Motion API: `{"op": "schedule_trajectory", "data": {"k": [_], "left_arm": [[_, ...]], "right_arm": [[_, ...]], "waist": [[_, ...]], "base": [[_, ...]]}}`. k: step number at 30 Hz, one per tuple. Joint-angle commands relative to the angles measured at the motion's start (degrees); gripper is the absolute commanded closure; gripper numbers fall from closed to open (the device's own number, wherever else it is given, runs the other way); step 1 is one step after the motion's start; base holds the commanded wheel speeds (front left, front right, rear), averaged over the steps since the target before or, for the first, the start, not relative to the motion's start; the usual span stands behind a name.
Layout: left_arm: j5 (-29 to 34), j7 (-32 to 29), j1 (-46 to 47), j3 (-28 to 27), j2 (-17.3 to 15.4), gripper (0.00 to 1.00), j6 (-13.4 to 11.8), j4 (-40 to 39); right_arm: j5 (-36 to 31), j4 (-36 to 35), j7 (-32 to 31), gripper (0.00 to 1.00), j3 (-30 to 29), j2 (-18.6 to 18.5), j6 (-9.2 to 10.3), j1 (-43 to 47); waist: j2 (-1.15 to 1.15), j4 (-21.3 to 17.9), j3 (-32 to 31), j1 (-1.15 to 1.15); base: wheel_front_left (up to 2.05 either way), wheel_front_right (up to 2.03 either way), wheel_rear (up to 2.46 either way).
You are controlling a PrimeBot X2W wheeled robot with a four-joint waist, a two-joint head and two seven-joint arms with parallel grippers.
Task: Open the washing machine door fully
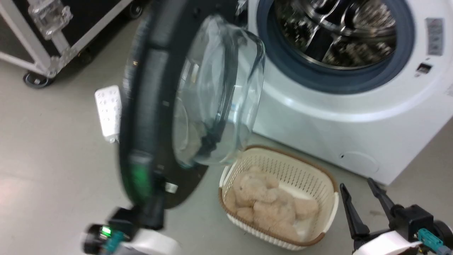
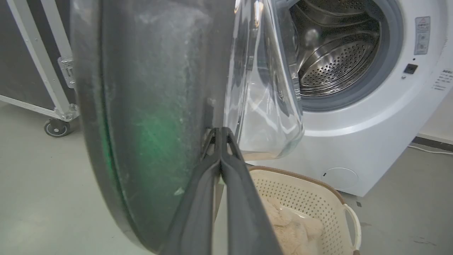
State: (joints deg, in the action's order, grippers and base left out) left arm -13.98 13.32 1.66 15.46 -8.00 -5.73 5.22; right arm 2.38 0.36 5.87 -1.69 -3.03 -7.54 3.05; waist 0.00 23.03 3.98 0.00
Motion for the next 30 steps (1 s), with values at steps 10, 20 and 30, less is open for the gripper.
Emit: {"op": "schedule_trajectory", "data": {"k": [10, 20, 30], "left_arm": [[-5.66, -2.76, 10.09, -10.64, -9.69, 1.0, 2.08, 4.89], [-9.61, -1.56, 20.62, -19.33, -18.87, 1.0, 3.73, 20.17], [-9.27, 1.49, 22.7, -21.76, -19.85, 1.0, 4.7, 25.73]], "right_arm": [[-3.43, -2.99, -2.52, 0.0, 0.38, 0.15, 0.05, -4.13], [-5.49, -4.68, -3.16, 0.0, -1.3, 0.15, 0.05, -6.63], [-4.45, -2.39, -1.15, 0.0, -1.15, 0.15, 0.05, -6.8]], "waist": [[0.0, -0.69, 9.41, 0.0], [0.0, -4.68, 14.68, 0.0], [0.0, -6.34, 13.3, 0.0]], "base": [[0.0, 0.0, 0.0], [0.0, 0.0, 0.0], [0.0, 0.0, 0.0]]}}
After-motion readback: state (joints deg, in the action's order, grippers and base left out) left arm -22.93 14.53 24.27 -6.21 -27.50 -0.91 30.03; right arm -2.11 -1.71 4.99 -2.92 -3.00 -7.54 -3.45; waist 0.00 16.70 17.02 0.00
